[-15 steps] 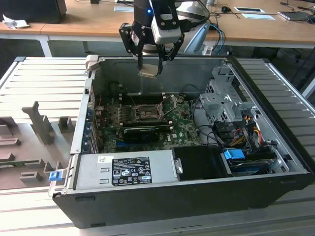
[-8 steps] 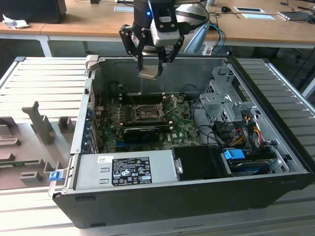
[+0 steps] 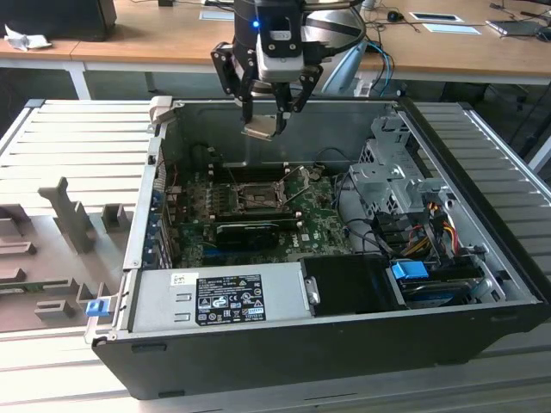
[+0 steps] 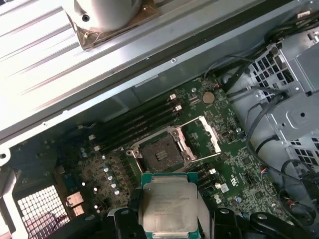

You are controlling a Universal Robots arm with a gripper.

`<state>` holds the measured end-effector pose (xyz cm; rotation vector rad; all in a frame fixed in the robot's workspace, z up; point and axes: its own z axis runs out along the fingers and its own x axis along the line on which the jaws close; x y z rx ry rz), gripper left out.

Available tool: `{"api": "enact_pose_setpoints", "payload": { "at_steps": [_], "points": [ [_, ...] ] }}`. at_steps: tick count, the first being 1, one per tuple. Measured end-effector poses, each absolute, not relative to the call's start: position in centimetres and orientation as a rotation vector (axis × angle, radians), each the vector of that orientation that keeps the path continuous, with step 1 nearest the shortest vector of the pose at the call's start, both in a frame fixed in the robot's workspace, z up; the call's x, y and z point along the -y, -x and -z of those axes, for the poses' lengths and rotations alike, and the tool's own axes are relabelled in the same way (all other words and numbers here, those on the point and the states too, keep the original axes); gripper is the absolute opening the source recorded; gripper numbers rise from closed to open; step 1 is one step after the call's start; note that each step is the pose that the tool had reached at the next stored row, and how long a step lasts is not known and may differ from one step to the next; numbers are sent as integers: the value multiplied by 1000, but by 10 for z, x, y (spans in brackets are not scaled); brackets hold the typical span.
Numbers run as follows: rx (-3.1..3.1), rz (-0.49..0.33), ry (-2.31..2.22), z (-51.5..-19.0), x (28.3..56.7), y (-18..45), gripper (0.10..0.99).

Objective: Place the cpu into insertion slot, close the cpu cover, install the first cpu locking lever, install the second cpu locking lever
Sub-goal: 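Place the cpu into insertion slot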

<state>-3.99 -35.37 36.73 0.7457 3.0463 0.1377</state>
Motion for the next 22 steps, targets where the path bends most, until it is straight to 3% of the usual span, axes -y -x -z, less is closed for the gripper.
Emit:
{"api": "enact_pose_setpoints", "payload": {
  "at_steps": [22],
  "points": [
    [-2953,-136,-1030,-364,353,40,529]
  ]
}}
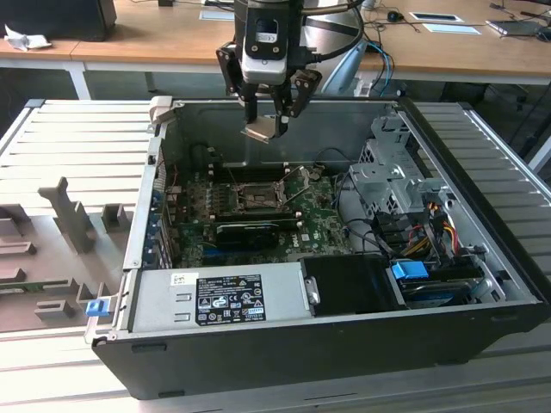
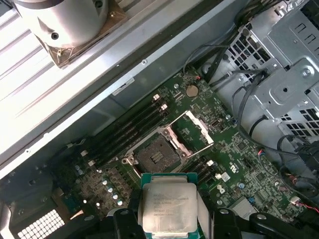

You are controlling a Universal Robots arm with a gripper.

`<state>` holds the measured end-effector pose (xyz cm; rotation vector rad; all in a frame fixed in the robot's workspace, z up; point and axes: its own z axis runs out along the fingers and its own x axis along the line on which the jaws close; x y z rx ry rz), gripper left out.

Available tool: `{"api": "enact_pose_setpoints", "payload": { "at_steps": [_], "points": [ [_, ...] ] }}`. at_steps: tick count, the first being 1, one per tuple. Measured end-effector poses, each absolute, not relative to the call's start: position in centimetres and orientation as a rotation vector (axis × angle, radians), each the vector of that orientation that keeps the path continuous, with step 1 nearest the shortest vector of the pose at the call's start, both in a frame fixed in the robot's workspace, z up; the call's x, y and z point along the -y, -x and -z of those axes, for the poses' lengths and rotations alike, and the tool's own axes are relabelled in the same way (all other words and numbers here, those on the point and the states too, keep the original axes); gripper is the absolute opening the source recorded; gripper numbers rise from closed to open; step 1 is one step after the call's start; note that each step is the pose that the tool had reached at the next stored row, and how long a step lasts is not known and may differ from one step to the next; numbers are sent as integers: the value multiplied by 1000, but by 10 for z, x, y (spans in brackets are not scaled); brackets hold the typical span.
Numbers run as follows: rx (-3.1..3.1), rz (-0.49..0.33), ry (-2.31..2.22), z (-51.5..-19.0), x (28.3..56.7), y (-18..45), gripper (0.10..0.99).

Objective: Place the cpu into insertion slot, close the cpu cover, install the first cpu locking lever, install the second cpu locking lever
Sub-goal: 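Place the cpu into insertion slot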

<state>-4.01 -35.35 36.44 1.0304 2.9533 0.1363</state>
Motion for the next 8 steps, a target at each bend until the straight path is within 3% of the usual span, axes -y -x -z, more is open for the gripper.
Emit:
{"api": "enact_pose_setpoints", "payload": {
  "at_steps": [8],
  "points": [
    [-2933,-136,-1082,-363,354,40,529]
  ]
}}
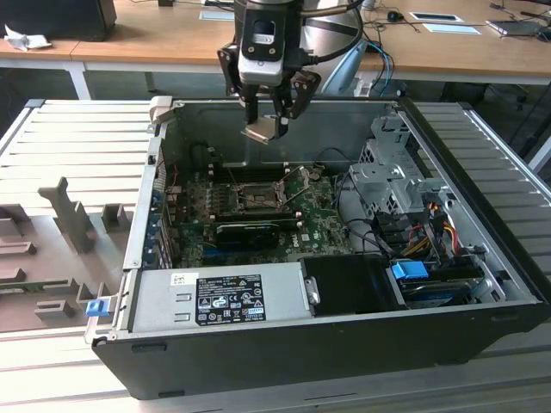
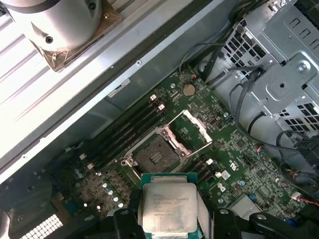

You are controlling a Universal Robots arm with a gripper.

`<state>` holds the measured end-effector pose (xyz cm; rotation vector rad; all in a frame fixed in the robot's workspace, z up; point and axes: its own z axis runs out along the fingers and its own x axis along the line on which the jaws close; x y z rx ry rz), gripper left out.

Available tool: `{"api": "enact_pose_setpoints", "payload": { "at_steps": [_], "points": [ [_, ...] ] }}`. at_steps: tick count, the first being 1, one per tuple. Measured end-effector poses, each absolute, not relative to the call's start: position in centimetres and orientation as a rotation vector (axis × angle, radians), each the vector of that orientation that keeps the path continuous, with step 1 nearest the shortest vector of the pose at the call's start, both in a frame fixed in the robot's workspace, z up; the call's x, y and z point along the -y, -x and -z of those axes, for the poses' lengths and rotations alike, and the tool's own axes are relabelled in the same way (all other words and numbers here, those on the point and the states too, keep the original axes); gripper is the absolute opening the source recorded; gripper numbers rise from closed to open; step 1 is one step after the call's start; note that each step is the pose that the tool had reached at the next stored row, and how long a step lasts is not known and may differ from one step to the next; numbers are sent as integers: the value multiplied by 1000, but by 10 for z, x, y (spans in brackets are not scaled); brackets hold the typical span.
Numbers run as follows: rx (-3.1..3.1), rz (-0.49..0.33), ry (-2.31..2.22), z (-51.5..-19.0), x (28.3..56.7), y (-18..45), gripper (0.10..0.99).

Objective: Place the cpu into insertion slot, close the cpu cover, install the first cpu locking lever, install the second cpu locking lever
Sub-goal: 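Place the cpu into insertion slot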

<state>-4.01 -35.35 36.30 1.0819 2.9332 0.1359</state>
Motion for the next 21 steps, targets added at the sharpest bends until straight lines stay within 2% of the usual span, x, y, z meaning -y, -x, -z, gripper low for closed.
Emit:
{"api": "enact_pose_setpoints", "payload": {
  "at_steps": [21],
  "points": [
    [-2706,-129,-1538,-352,353,40,529]
  ]
}}
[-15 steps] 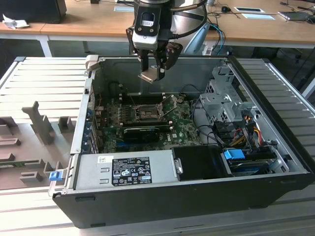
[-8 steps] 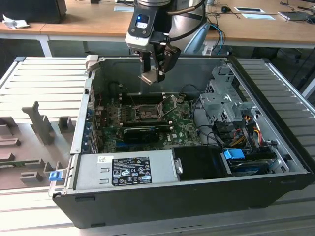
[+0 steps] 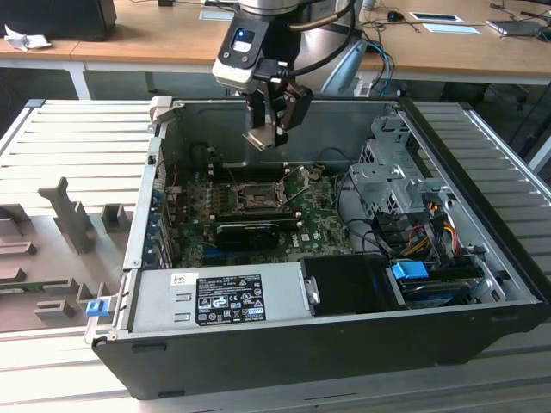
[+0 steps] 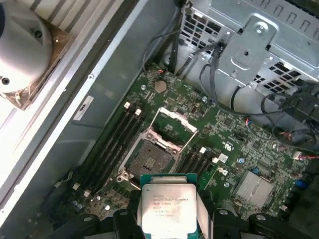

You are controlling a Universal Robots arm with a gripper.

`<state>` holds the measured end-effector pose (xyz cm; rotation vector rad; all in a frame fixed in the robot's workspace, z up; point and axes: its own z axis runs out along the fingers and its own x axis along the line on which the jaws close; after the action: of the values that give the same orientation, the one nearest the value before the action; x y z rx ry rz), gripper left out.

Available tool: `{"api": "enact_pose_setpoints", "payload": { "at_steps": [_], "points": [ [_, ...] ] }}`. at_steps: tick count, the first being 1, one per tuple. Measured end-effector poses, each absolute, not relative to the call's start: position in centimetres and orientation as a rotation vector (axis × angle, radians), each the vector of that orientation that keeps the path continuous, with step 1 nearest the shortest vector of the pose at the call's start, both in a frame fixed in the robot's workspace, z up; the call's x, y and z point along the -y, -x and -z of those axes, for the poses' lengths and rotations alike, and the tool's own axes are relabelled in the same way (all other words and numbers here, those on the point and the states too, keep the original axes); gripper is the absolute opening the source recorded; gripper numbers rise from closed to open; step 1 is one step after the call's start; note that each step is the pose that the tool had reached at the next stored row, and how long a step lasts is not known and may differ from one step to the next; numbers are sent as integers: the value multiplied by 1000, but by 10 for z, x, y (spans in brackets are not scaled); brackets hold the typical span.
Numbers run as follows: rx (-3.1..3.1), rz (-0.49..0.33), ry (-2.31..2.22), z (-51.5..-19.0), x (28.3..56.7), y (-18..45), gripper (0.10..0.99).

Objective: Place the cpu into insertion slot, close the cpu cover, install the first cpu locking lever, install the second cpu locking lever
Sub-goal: 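Place the cpu into insertion slot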

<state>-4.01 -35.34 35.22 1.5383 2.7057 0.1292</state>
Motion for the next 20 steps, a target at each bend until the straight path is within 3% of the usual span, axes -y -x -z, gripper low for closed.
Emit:
{"api": "enact_pose_setpoints", "payload": {
  "at_steps": [20],
  "points": [
    [-2426,-121,-1931,-342,353,40,529]
  ]
}}
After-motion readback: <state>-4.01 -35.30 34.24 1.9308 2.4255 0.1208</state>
